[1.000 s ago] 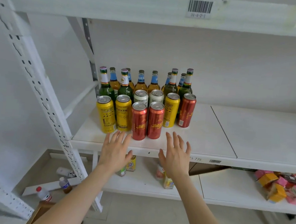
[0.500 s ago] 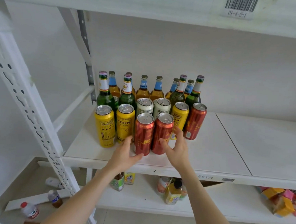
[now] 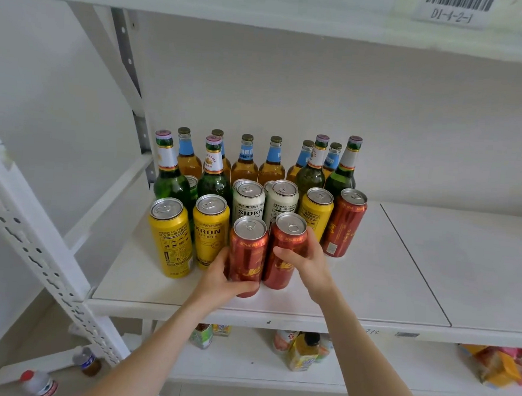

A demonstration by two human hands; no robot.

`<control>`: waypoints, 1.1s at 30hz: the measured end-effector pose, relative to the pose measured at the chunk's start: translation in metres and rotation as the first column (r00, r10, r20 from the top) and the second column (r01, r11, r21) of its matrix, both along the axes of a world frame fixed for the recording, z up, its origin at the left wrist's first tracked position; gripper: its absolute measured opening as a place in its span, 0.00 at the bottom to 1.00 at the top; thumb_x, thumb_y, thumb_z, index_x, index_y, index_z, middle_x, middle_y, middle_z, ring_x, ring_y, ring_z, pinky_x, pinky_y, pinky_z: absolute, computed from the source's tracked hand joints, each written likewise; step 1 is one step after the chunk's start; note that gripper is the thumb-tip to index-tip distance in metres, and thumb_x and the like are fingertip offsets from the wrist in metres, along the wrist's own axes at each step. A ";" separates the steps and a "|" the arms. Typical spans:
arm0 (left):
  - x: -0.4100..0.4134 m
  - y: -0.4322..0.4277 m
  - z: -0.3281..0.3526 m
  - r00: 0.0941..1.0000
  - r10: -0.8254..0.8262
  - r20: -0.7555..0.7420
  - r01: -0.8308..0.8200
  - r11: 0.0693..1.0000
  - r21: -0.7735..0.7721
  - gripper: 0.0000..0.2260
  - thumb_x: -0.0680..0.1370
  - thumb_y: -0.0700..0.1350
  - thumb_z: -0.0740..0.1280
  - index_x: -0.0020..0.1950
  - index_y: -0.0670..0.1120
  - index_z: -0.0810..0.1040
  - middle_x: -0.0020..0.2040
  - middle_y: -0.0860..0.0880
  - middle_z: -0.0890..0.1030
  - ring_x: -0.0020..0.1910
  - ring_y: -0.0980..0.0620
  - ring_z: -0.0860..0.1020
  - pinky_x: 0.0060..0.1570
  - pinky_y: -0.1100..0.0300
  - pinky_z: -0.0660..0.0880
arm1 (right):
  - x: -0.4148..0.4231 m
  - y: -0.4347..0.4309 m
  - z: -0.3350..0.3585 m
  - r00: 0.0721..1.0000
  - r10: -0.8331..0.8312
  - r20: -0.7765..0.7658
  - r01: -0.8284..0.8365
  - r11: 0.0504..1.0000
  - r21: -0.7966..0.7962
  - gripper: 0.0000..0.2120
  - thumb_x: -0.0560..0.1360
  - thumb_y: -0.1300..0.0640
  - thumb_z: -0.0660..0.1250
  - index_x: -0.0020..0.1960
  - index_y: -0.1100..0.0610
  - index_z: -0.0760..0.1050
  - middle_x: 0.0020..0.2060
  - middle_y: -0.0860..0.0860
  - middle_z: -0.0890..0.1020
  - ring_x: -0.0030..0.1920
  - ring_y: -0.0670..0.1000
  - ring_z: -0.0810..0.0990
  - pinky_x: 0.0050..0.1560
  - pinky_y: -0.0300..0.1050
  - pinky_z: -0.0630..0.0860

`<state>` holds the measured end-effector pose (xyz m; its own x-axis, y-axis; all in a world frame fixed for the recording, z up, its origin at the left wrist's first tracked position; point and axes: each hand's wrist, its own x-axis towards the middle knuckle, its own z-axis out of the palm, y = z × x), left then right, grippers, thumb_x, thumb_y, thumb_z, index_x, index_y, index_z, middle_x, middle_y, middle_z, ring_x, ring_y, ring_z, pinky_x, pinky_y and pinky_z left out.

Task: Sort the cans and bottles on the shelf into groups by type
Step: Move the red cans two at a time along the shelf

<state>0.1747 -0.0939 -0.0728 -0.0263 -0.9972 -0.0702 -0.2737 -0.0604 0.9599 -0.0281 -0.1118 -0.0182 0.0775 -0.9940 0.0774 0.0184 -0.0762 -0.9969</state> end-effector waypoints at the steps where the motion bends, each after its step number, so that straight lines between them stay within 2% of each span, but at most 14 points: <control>1: 0.000 0.002 0.001 1.000 -0.007 0.000 0.007 1.000 -0.005 0.36 0.55 0.55 0.82 0.57 0.72 0.70 0.53 0.66 0.81 0.52 0.67 0.79 0.51 0.65 0.75 | -0.001 0.000 0.000 1.000 0.000 0.015 0.000 1.000 0.007 0.31 0.63 0.57 0.79 0.63 0.47 0.73 0.54 0.44 0.84 0.55 0.45 0.82 0.47 0.36 0.79; 4: 0.001 0.011 0.009 0.999 -0.045 -0.003 0.045 0.999 -0.001 0.35 0.56 0.54 0.82 0.55 0.74 0.70 0.52 0.69 0.80 0.51 0.69 0.78 0.49 0.66 0.74 | -0.003 0.003 0.000 0.998 -0.018 0.063 0.015 0.998 0.060 0.29 0.65 0.52 0.78 0.64 0.44 0.74 0.55 0.46 0.84 0.56 0.47 0.82 0.55 0.46 0.78; 6: 0.001 0.019 0.013 0.997 -0.064 -0.037 0.065 0.997 0.029 0.34 0.58 0.54 0.81 0.56 0.74 0.70 0.52 0.69 0.80 0.51 0.69 0.78 0.49 0.64 0.75 | -0.003 0.008 -0.001 0.995 -0.044 0.090 0.033 0.992 0.121 0.25 0.64 0.48 0.77 0.59 0.40 0.76 0.53 0.45 0.84 0.55 0.47 0.82 0.53 0.48 0.77; 8: -0.001 0.026 0.015 0.994 -0.055 -0.093 0.060 0.997 0.052 0.32 0.59 0.53 0.80 0.57 0.71 0.71 0.52 0.64 0.82 0.51 0.66 0.79 0.49 0.61 0.76 | -0.003 0.012 -0.001 0.991 -0.064 0.114 0.043 0.983 0.178 0.22 0.64 0.45 0.76 0.57 0.39 0.77 0.51 0.44 0.85 0.53 0.48 0.83 0.51 0.48 0.77; 12: -0.004 0.045 0.025 0.982 -0.040 -0.182 0.056 0.995 0.086 0.31 0.58 0.56 0.79 0.58 0.64 0.72 0.52 0.59 0.83 0.50 0.62 0.81 0.44 0.66 0.76 | -0.005 0.024 -0.001 0.986 -0.103 0.134 0.068 0.967 0.244 0.19 0.65 0.42 0.74 0.55 0.40 0.78 0.49 0.45 0.85 0.52 0.49 0.84 0.48 0.49 0.79; 15: -0.006 0.058 0.032 0.971 -0.040 -0.234 0.065 0.993 0.101 0.34 0.57 0.59 0.77 0.61 0.60 0.73 0.53 0.56 0.83 0.50 0.60 0.82 0.43 0.67 0.76 | -0.008 0.035 0.000 0.976 -0.157 0.151 0.107 0.949 0.298 0.22 0.67 0.40 0.73 0.58 0.44 0.77 0.52 0.50 0.85 0.53 0.53 0.84 0.51 0.55 0.79; 17: -0.007 0.068 0.036 0.965 -0.020 -0.262 0.052 0.992 0.116 0.32 0.57 0.59 0.76 0.60 0.59 0.75 0.53 0.54 0.84 0.49 0.58 0.83 0.44 0.65 0.76 | -0.011 0.043 0.001 0.971 -0.175 0.161 0.115 0.939 0.325 0.22 0.69 0.40 0.72 0.59 0.46 0.76 0.52 0.52 0.84 0.52 0.54 0.84 0.50 0.55 0.79; 19: -0.009 0.078 0.038 0.957 0.002 -0.292 0.040 0.990 0.135 0.29 0.58 0.58 0.76 0.58 0.58 0.76 0.52 0.53 0.84 0.50 0.55 0.83 0.45 0.62 0.77 | -0.013 0.052 0.002 0.968 -0.188 0.164 0.122 0.931 0.345 0.24 0.67 0.38 0.73 0.59 0.46 0.75 0.52 0.52 0.84 0.52 0.54 0.84 0.51 0.56 0.80; 22: -0.009 0.093 0.037 0.949 0.024 -0.314 0.027 0.987 0.159 0.20 0.67 0.50 0.76 0.57 0.57 0.76 0.53 0.50 0.83 0.51 0.51 0.82 0.46 0.58 0.77 | -0.018 0.069 0.003 0.963 -0.217 0.159 0.148 0.921 0.362 0.27 0.64 0.36 0.73 0.59 0.46 0.75 0.52 0.53 0.84 0.53 0.56 0.84 0.55 0.60 0.79; 25: -0.008 0.109 0.036 0.947 0.058 -0.316 -0.002 0.984 0.177 0.15 0.73 0.43 0.73 0.54 0.58 0.76 0.52 0.50 0.83 0.50 0.52 0.82 0.44 0.59 0.77 | -0.022 0.087 0.004 0.959 -0.235 0.158 0.164 0.916 0.365 0.28 0.62 0.36 0.73 0.59 0.47 0.77 0.52 0.54 0.85 0.51 0.56 0.84 0.55 0.60 0.79; 28: -0.007 0.128 0.037 0.949 0.061 -0.311 -0.003 0.983 0.185 0.14 0.73 0.43 0.73 0.54 0.59 0.75 0.50 0.53 0.83 0.46 0.57 0.83 0.38 0.66 0.76 | -0.025 0.107 0.008 0.957 -0.247 0.155 0.177 0.915 0.363 0.28 0.61 0.37 0.74 0.57 0.47 0.78 0.50 0.53 0.85 0.52 0.56 0.84 0.58 0.60 0.77; 30: -0.007 0.141 0.038 0.951 0.055 -0.304 0.001 0.983 0.182 0.16 0.72 0.46 0.75 0.56 0.58 0.76 0.51 0.53 0.83 0.48 0.56 0.82 0.39 0.65 0.76 | -0.029 0.121 0.010 0.958 -0.247 0.145 0.184 0.919 0.349 0.28 0.62 0.38 0.75 0.58 0.49 0.78 0.50 0.54 0.85 0.52 0.57 0.84 0.58 0.61 0.77; 32: -0.009 0.152 0.042 0.956 0.049 -0.289 0.002 0.985 0.175 0.19 0.67 0.50 0.76 0.55 0.59 0.76 0.50 0.54 0.84 0.48 0.54 0.82 0.41 0.62 0.76 | -0.034 0.133 0.012 0.960 -0.245 0.134 0.189 0.923 0.335 0.26 0.64 0.40 0.75 0.58 0.50 0.78 0.49 0.54 0.85 0.49 0.56 0.85 0.54 0.58 0.80; 33: -0.011 0.156 0.043 0.959 0.047 -0.280 0.001 0.986 0.169 0.19 0.64 0.52 0.75 0.54 0.59 0.76 0.49 0.54 0.84 0.48 0.54 0.82 0.41 0.62 0.76 | -0.037 0.139 0.013 0.959 -0.251 0.129 0.197 0.923 0.330 0.23 0.66 0.41 0.76 0.57 0.50 0.78 0.48 0.53 0.86 0.46 0.54 0.86 0.48 0.54 0.82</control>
<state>0.1639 0.0621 -0.0295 -0.0460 -0.9726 -0.2280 0.0098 -0.2287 0.9735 -0.0649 0.0276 -0.0051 -0.1368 -0.9597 -0.2456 0.2043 0.2153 -0.9549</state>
